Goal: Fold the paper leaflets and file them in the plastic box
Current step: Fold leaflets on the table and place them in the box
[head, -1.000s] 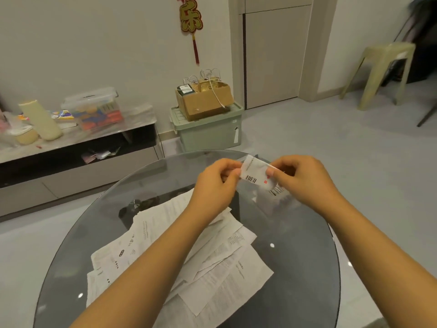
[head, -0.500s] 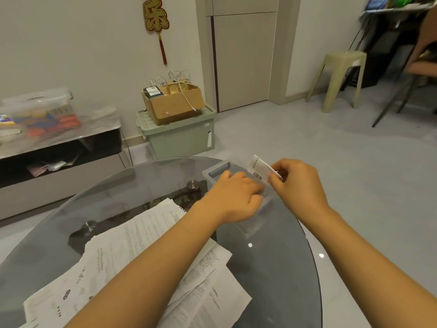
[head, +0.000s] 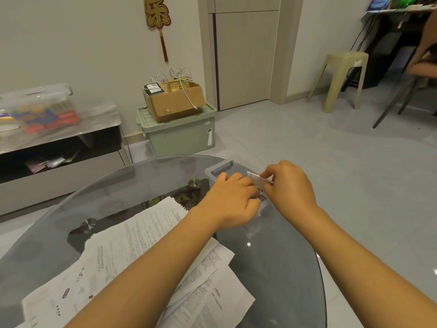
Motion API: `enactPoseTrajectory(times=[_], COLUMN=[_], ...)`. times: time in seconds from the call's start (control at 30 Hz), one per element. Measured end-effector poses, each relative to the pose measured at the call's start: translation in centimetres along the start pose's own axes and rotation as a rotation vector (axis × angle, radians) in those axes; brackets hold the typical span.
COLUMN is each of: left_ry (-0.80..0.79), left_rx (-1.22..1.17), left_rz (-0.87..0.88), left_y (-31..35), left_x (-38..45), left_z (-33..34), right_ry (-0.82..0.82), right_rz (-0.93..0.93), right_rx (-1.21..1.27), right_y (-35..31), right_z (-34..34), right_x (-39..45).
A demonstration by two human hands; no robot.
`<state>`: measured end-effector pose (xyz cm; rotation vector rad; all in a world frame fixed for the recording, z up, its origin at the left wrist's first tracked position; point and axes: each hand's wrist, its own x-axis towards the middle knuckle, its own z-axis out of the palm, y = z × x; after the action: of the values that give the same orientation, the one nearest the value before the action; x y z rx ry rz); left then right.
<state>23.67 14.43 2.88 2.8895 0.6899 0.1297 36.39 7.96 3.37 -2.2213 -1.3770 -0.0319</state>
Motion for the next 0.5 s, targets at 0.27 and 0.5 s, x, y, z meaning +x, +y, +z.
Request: enactPoseTrajectory(times=[0.27, 0.5], left_ry=[0.06, -0.03], left_rx=[-0.078, -0.06], left_rz=[-0.02, 0.009], left_y=[-0.4, 0.4], left_x=[0.1, 0.8], left_z=[0.3, -0.9], right_ry=[-0.188, -0.177], right_rz=[0.081, 0.147], right_rx=[-0.041, 0.121], right_y=[0.1, 1.1], right_z=[-0.2, -0.3], right_x=[0.9, 1.3])
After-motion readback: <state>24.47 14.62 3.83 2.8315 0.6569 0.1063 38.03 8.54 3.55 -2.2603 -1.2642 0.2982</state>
